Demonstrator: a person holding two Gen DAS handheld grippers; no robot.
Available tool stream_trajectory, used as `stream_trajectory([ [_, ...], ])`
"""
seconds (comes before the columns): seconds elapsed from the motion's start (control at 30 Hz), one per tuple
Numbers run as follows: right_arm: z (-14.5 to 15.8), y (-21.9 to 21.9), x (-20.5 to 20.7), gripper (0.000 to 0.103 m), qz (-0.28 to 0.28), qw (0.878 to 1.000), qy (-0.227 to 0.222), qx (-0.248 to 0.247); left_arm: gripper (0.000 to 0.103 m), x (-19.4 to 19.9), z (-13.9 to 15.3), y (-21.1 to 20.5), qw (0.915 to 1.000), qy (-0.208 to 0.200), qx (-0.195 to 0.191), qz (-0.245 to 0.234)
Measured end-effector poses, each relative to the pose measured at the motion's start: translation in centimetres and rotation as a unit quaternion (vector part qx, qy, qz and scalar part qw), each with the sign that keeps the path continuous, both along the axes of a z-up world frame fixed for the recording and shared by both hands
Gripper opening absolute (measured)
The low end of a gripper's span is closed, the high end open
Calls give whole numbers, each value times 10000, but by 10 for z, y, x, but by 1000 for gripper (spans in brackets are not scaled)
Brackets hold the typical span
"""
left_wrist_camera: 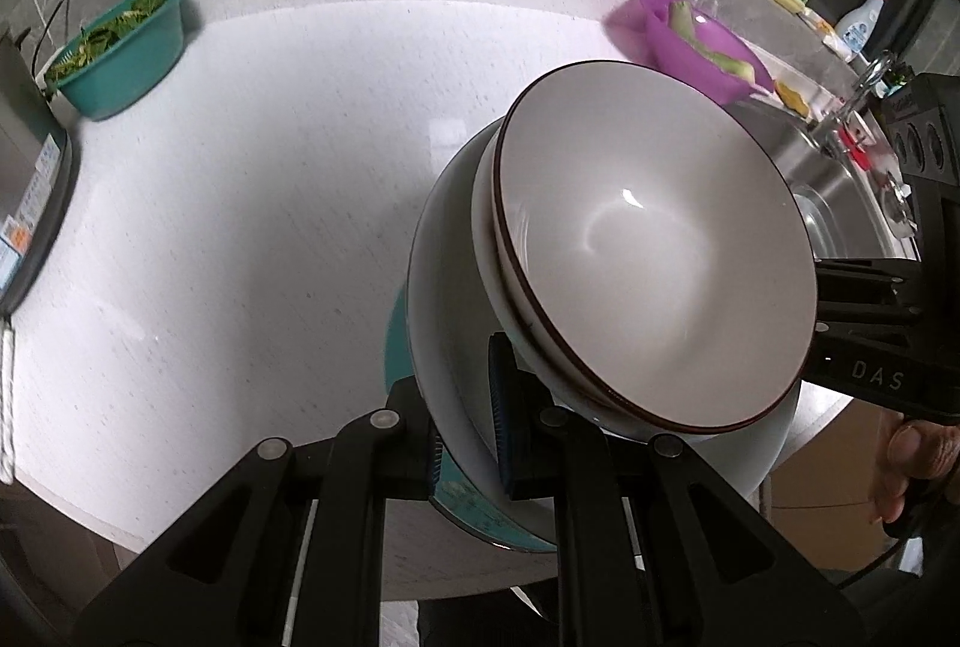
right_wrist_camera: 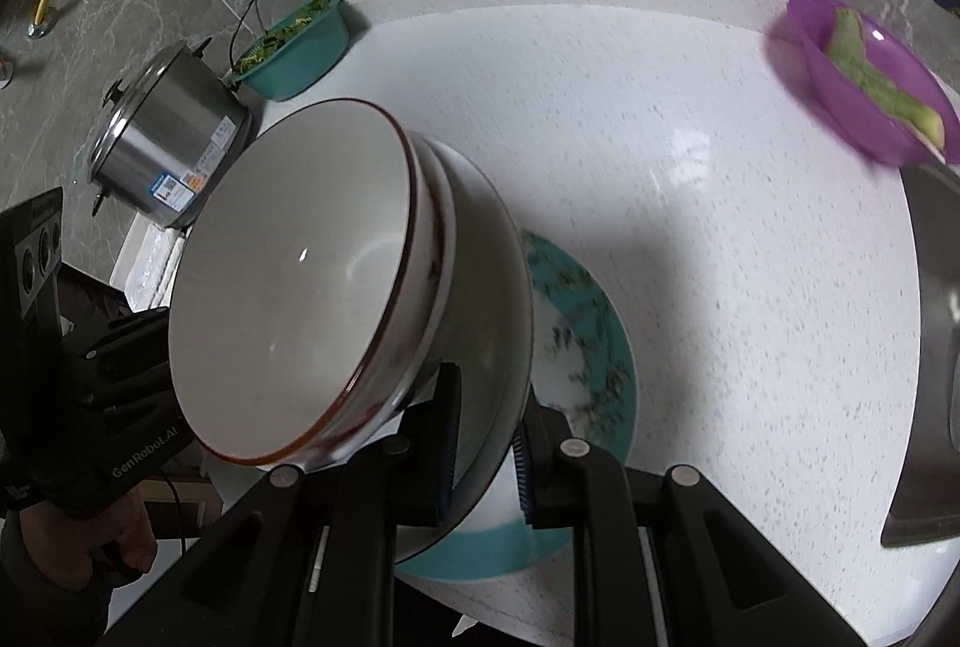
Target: Organize plates and bowls
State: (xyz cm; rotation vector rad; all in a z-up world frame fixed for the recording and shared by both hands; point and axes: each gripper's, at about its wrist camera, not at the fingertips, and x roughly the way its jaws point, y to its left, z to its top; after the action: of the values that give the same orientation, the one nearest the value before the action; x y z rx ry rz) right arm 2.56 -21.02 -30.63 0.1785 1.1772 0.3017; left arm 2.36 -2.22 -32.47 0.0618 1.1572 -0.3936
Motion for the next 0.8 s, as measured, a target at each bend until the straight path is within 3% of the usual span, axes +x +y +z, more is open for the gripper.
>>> stream_trajectory([
  [0.8,-43,-11,-16,18,-23,9997,211,-99,12,-3,-57,-8,9998,202,35,40],
])
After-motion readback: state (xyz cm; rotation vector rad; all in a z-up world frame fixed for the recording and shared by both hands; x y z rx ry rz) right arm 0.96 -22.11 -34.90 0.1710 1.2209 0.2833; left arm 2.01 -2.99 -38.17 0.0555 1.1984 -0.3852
